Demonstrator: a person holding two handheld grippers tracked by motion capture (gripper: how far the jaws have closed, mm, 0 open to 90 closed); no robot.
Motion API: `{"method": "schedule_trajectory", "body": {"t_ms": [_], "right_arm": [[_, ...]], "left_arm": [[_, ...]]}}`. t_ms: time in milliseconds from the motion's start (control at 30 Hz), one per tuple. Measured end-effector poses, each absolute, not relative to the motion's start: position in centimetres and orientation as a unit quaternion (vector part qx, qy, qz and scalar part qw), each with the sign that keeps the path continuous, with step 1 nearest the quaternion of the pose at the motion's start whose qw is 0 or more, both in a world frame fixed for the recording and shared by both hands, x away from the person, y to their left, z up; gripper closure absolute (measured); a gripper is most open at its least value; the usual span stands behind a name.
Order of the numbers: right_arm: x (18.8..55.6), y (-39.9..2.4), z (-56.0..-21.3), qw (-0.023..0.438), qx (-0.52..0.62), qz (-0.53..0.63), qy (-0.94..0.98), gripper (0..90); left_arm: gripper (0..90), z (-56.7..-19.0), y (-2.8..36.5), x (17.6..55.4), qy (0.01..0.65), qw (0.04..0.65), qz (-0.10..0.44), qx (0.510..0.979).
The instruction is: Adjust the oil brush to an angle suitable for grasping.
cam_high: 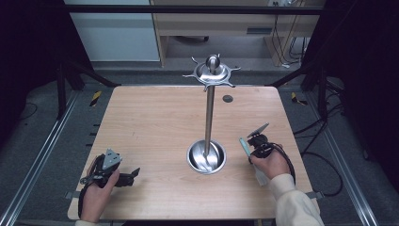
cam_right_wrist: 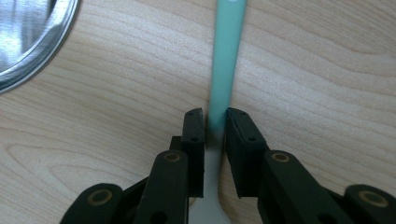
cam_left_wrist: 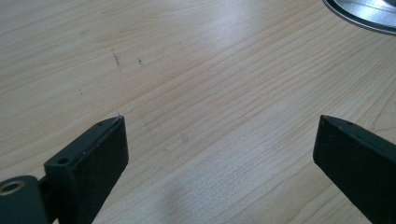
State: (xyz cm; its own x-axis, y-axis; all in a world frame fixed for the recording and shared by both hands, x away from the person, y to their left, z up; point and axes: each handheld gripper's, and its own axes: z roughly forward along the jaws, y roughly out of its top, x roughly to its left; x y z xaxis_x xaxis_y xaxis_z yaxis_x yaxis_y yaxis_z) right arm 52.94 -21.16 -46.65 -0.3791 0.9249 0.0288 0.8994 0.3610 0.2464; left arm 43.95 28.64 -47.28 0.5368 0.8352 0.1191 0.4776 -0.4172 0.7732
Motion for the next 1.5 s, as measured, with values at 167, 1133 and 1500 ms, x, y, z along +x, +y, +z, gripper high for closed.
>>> {"method": "schedule_trajectory", "body": {"t_ms": [167, 1133, 1500], "right_arm": [[53.1, -21.1, -46.7, 0.057, 0.556, 0.110, 0.822, 80.0], [50.3, -24.0, -34.8, 0.142, 0.526, 0.286, 0.789, 82.5], [48.9, -24.3, -31.4, 0.169, 0.503, 0.334, 0.779, 82.4]], "left_arm": [[2.9, -47.3, 28.6, 43.9, 0.409, 0.353, 0.254, 0.802], [2.9, -47.3, 28.7, 43.9, 0.410, 0.351, 0.254, 0.802], [2.9, -47.3, 28.7, 44.0, 0.410, 0.352, 0.255, 0.802]]}}
